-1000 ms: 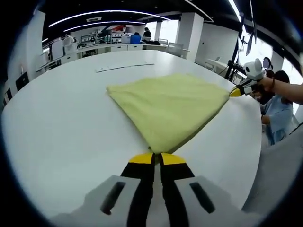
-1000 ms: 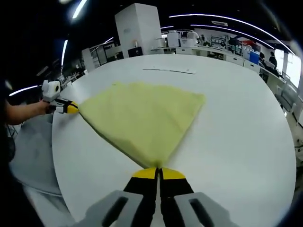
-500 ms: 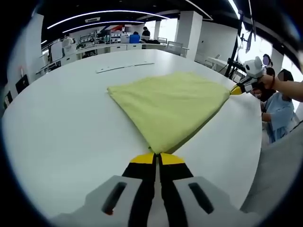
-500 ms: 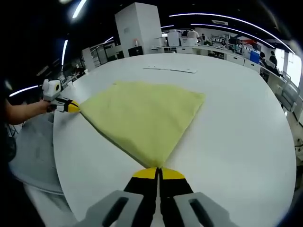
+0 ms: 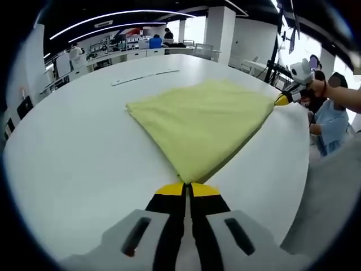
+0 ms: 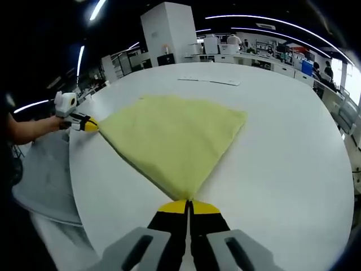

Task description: Fold the garment on the visible template until the final outline fits inside the template.

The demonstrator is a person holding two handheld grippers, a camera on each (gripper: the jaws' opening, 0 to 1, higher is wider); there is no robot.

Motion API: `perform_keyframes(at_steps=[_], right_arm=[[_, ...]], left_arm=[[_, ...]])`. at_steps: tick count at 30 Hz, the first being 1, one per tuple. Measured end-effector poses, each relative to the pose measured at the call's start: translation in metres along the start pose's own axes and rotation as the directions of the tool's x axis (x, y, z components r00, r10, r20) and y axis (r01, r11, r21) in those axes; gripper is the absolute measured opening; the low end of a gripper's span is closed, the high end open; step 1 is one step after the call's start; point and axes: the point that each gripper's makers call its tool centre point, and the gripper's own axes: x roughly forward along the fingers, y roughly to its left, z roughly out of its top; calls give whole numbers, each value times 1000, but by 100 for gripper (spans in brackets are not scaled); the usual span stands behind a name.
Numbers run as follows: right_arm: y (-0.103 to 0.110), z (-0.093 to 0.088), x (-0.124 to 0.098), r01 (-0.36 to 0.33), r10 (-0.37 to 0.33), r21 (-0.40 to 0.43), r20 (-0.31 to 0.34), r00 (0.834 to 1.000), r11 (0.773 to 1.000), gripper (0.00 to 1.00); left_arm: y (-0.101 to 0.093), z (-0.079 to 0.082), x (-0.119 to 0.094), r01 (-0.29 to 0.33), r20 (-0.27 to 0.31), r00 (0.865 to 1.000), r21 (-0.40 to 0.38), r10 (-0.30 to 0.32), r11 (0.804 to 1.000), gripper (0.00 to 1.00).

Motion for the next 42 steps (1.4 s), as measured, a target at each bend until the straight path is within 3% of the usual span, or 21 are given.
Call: perform_keyframes(at_steps=[8,13,16,20,24,36,42], right_arm=[[8,-7,-3,-8,8,3,-2,1000,1000,0],[11,-2,-7,4,-4,0,29,1000,1000,0],[15,2,-10,-6,6,3,38,999,1000,15],[20,9,-16,7,-6,-20,53,999,1000,32],[28,16,-22,8,-6,-28,71,997,1000,54],[60,49,-55,30,-19,-65,165,986,997,80],[73,54,-62,20,-14,-32,184,983,999,88]], left_arm=[[-4,-8,-6,7,-7,1000,6,-7,1000,0],[-3,-8,-11,-6,2,1000,15,6,1000,0],[-7,-3,-16,7,39,999,-5,-7,1000,16],[-10,4,-23,13,73,997,-21,-12,1000,24],[-14,13,-31,7,106,994,-52,-1,999,46],[-29,44,-69,2,217,976,-117,24,993,77],[-36,51,-81,-13,234,971,-152,49,988,94]])
